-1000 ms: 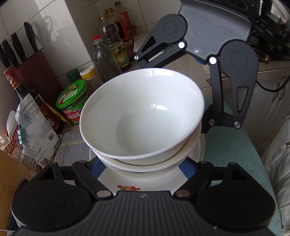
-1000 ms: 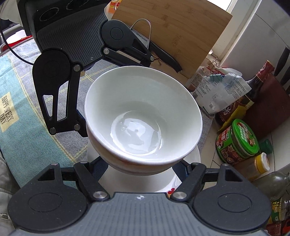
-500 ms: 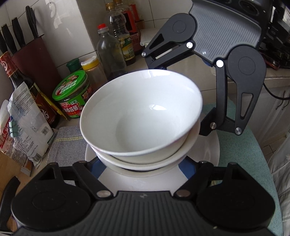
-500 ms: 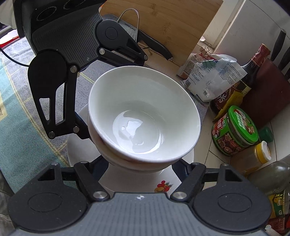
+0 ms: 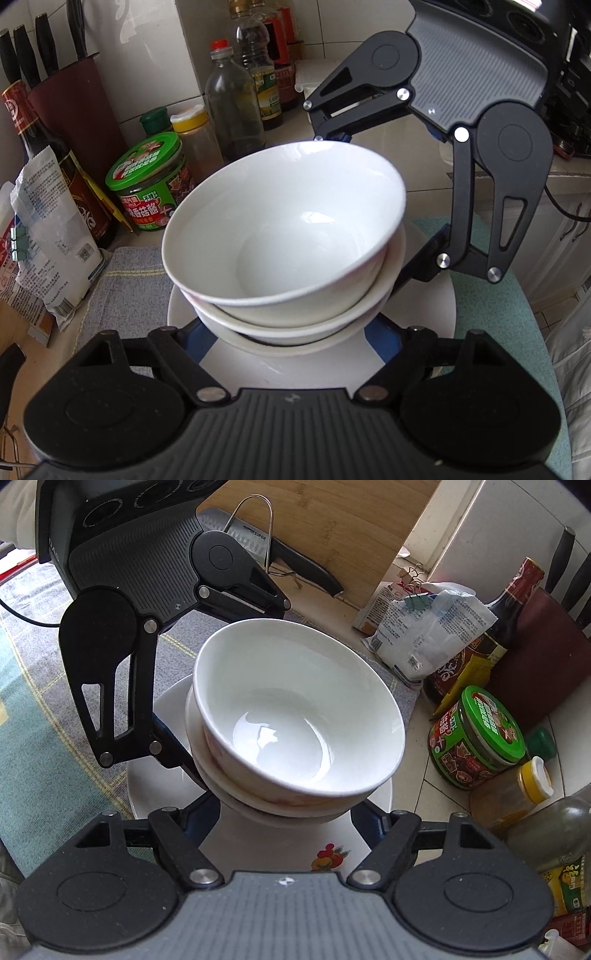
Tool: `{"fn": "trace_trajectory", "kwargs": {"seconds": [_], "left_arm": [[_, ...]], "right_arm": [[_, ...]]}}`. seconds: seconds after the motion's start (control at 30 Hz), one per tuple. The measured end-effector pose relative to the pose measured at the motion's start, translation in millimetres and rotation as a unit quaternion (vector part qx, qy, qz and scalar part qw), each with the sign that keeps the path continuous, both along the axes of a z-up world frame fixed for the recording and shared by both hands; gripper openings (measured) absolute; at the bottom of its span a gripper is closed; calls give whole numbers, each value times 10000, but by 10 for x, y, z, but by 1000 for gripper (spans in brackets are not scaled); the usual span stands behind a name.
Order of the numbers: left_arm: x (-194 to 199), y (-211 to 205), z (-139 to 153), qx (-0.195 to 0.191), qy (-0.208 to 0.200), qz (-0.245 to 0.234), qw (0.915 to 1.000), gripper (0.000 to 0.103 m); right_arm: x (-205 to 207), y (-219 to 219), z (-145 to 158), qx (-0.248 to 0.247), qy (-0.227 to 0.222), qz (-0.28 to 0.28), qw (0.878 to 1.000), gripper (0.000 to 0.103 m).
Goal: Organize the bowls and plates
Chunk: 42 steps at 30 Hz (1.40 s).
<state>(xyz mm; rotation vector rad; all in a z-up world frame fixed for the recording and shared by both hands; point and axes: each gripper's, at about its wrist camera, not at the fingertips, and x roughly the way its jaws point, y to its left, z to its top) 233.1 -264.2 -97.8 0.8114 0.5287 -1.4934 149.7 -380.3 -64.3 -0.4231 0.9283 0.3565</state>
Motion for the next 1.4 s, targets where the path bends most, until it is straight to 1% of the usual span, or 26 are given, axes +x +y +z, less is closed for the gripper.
{"fn": "trace_trajectory", "kwargs": {"seconds": [0.03,0.07,0.13,0.2,0.3,0.4,0.47,0.5,0.57,0.63,0.67,0.73,0.8,0.87,0.9,1.0,1.07,1.1,1.17,1.2,1.27,1.37,1.4], "left_arm": [[-25,16,0,-73,-115,-2,9999,95],[-54,35,6,-147,-241,-13,9996,98],[-94,63,22,-196,-429,18,9989,99],[-98,97,40,-186,-500,177,9984,100],[-57,223,108,-287,-314,618,9972,100],[-24,410,215,-471,61,1265,9908,100],[-54,583,289,-715,275,1729,9820,101],[-90,653,315,-824,301,1969,9765,102],[-189,801,370,-1046,288,2464,9631,102],[-295,914,424,-1159,302,2836,9514,102],[-358,968,453,-1211,283,3080,9432,102],[-465,1048,492,-1204,156,3578,9259,102],[-548,1110,529,-1173,25,3940,9116,102],[-611,1186,567,-1157,-18,4167,9017,102],[-631,1223,585,-1170,4,4210,8995,102],[-693,1309,668,-1152,114,4152,9023,102],[-753,1344,733,-1091,128,4168,9023,102],[-802,1360,764,-1006,153,4219,9009,102],[-850,1376,808,-770,260,4395,8946,102],[-868,1394,822,-693,349,4464,8915,102],[-918,1459,859,-725,499,4555,8859,102],[-988,1526,926,-725,537,4542,8863,102],[-1010,1543,949,-714,517,4555,8858,102]], "right_arm": [[-2,9,-2,-13,-7,-7,10000,87],[-8,19,-5,-39,-23,-1,10000,89],[-30,44,-1,-84,-109,-10,9999,100],[-52,52,28,-46,-169,-52,9998,103],[-80,52,82,20,-190,-204,9996,103],[-118,44,132,223,-167,-463,9985,103],[-131,38,138,498,-57,-803,9955,103],[-131,36,127,648,19,-1044,9924,103],[-128,43,73,865,257,-1581,9833,103],[-145,45,23,1105,472,-1964,9731,103],[-163,49,10,1203,541,-2151,9676,103],[-217,102,7,1238,591,-2470,9593,103],[-261,197,51,1102,573,-2774,9527,103],[-342,305,130,929,478,-2977,9489,103],[-368,356,165,843,448,-3068,9470,103],[-432,508,278,552,419,-3306,9412,103],[-506,625,373,430,313,-3422,9381,103],[-558,703,428,351,253,-3503,9356,103],[-672,807,510,336,84,-3717,9277,103],[-736,834,545,388,-36,-3885,9206,103],[-879,871,597,555,-191,-4283,9017,103],[-1090,913,668,1083,-298,-4764,8720,103],[-1144,932,686,1200,-315,-4877,8642,103]]}}
